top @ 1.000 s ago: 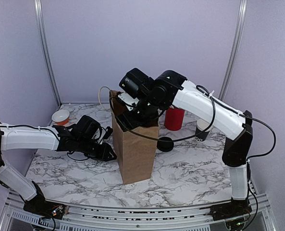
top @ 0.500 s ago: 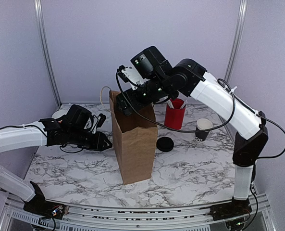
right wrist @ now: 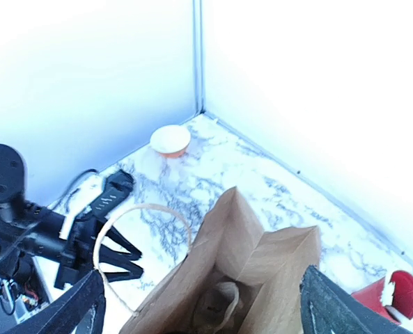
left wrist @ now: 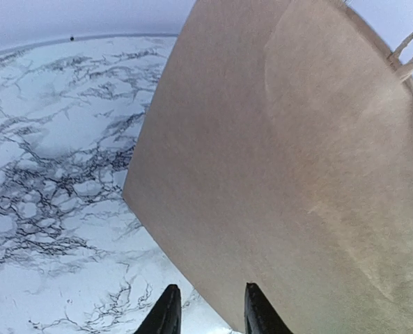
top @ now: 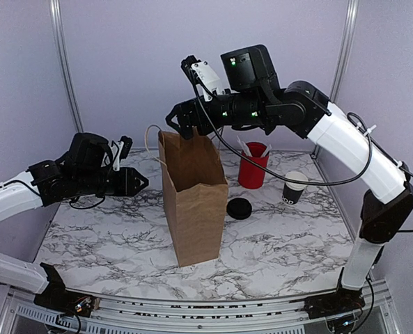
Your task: Pack the takeout coffee
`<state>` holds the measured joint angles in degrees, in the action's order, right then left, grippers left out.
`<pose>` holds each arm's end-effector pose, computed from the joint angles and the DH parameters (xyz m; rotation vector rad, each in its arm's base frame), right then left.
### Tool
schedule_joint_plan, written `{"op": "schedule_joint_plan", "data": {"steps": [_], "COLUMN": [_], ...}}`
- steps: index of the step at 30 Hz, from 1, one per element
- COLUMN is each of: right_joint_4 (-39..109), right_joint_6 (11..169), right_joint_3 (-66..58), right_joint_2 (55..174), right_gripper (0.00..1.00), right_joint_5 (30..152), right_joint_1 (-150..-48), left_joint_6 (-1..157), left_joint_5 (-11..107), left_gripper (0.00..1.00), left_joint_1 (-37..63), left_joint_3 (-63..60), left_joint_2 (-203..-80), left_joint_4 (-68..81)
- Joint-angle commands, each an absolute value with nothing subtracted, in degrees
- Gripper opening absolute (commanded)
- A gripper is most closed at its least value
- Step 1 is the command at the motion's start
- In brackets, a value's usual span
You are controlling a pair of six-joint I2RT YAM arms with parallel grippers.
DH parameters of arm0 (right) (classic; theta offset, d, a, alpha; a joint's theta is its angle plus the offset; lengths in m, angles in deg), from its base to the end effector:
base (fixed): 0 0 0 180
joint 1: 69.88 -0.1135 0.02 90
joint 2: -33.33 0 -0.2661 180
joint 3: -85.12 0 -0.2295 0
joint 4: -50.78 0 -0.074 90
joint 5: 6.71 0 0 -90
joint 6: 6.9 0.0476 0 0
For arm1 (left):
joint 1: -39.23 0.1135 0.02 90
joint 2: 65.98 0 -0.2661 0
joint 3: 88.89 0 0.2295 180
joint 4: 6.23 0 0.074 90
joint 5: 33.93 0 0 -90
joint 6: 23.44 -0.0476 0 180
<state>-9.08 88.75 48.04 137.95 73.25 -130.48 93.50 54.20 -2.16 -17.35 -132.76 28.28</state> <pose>0.1936 0.3267 0.4688 -0.8104 1.8154 0.5916 0.1860 -0.1660 0.3168 0.2947 2.1605 -0.7400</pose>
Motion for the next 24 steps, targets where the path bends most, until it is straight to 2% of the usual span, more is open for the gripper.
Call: {"op": "schedule_joint_plan", "data": {"steps": [1,6,10,12,15,17,24], "right_joint_4": [-3.3,1.5,7.1,10.0,13.9,16.7,25.1], "right_joint_6": [85.2,84.8,86.9,87.8,90.0,92.0,97.9], "right_joint_3": [46.6,40.8,31.7,26.3,17.2,11.9,-2.9], "right_joint_2": [134.1,128.3,121.9,118.8,115.1,112.9,109.7], "right_gripper": [0.95,0.95,0.95,0.96,0.95,0.94,0.93], "right_joint_5": [66.9,63.1,63.8,63.6,63.7,65.0,73.1], "right_joint_1": [-130.6,-127.1,-122.1,-119.8,-115.0,-111.7,-100.3], "left_joint_6": [91.8,90.9,90.3,90.3,90.4,91.1,92.4], "left_joint_5": [61.3,68.0,71.3,72.5,74.1,75.9,80.5], "left_gripper": [0.33,0.41,0.54,0.64,0.88,0.99,0.99], "left_joint_1": [-1.7,-1.6,-1.5,-1.5,-1.5,-1.5,-1.4], "left_joint_3": [-15.0,-13.7,-12.9,-12.7,-12.3,-12.1,-11.9], "left_joint_2": [-127.7,-123.3,-121.5,-121.1,-121.1,-121.3,-121.3], "left_joint_4": [30.3,30.1,28.6,27.6,26.1,25.5,24.0]}}
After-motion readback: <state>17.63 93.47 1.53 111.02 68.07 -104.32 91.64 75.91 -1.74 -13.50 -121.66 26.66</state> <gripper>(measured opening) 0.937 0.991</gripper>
